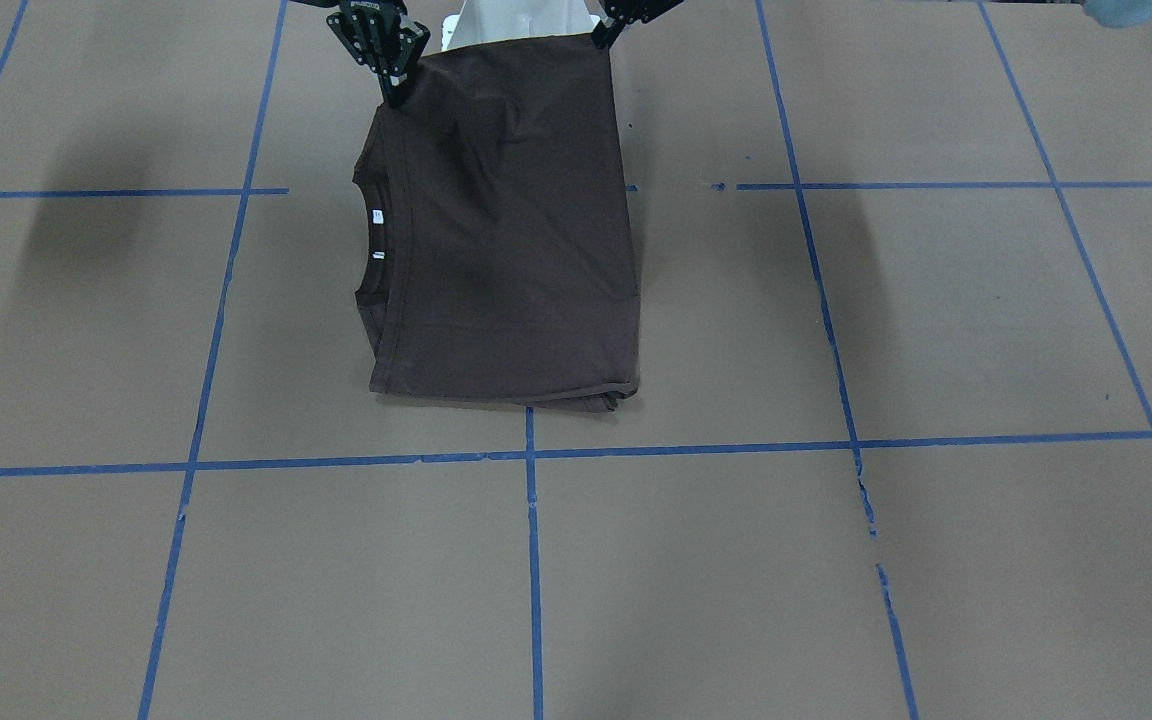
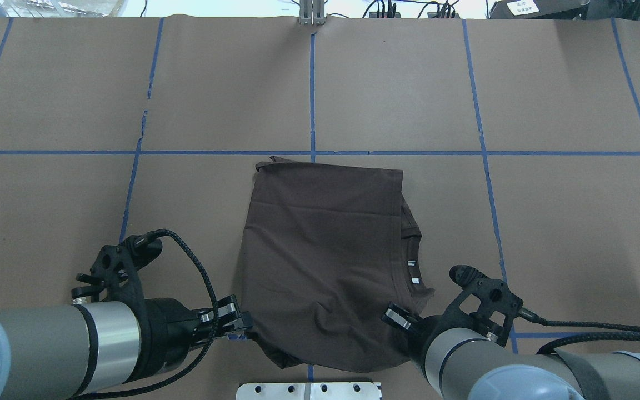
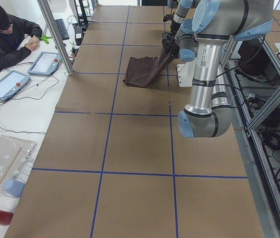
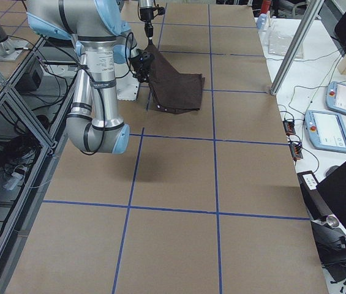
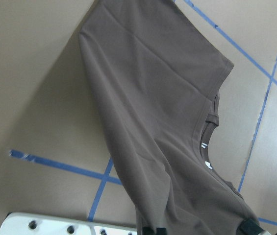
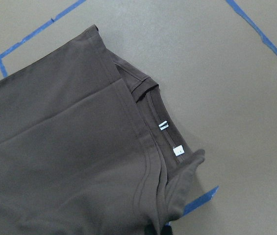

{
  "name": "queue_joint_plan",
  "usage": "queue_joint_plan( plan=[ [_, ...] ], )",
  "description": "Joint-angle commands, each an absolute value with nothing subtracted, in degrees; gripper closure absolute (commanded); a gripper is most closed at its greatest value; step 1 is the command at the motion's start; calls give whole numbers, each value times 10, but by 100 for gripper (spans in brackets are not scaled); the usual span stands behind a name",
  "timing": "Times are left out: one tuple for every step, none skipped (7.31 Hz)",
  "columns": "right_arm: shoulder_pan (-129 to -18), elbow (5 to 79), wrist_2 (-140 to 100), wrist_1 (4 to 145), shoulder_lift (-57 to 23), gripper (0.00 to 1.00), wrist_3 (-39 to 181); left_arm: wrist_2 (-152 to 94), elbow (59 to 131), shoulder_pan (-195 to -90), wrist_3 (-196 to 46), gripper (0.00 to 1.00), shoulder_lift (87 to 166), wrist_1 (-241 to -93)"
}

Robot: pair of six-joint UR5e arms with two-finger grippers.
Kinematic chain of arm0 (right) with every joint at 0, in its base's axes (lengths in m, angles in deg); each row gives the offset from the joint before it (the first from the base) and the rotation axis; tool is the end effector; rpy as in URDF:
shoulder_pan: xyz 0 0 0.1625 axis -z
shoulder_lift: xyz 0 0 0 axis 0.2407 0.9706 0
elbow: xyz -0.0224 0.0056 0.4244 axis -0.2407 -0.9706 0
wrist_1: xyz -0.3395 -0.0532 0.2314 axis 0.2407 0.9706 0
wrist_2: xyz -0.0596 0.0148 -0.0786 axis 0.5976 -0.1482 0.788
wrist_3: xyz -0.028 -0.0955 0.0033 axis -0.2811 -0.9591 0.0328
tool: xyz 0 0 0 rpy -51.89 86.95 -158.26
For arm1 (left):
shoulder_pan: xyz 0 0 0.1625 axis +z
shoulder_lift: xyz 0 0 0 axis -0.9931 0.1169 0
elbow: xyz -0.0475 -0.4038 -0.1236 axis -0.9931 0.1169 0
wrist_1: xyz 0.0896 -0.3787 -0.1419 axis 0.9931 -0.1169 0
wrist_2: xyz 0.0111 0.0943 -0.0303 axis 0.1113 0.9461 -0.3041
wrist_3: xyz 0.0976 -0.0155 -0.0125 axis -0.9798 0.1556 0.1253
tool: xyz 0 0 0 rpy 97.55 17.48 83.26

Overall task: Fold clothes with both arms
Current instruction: 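Lift the near edge with both grippers and fold it away from the robot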

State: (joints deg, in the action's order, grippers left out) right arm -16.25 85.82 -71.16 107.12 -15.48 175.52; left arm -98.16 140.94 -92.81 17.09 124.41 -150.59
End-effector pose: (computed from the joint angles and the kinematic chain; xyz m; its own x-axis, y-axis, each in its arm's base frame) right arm -0.4317 -0.1780 0.2038 0.4711 0.5163 0.7152 -0.5585 0.8022 -0.2112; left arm 0.3948 -0.2003 0.1473 0.2207 -0.3311 -0.9174 0.2294 0.9319 -0.2811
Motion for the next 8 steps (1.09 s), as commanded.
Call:
queue_joint_plan(
  plan=[
    [-211,789,-713,1063,-193,100,1732,-982,1354,-956,132,100,1281,-1501],
    [-230,777,-714,1063,-198,100,1722,-983,1340,-980,109,100,1283,-1501],
    [-248,773,-723,1058,-198,100,1719,-984,1326,-1004,94,100,1293,-1501],
    [-270,753,-744,1037,-199,100,1711,-985,1297,-1026,81,100,1314,-1501],
    [-295,708,-746,1014,-223,100,1695,-985,1267,-1045,63,100,1328,-1505],
    [-314,665,-751,999,-245,100,1693,-985,1251,-1063,51,100,1330,-1508],
    [-324,629,-755,968,-248,100,1683,-985,1227,-1075,38,100,1339,-1510],
    [-338,600,-756,937,-248,100,1676,-984,1181,-1089,34,100,1362,-1518]
  ],
)
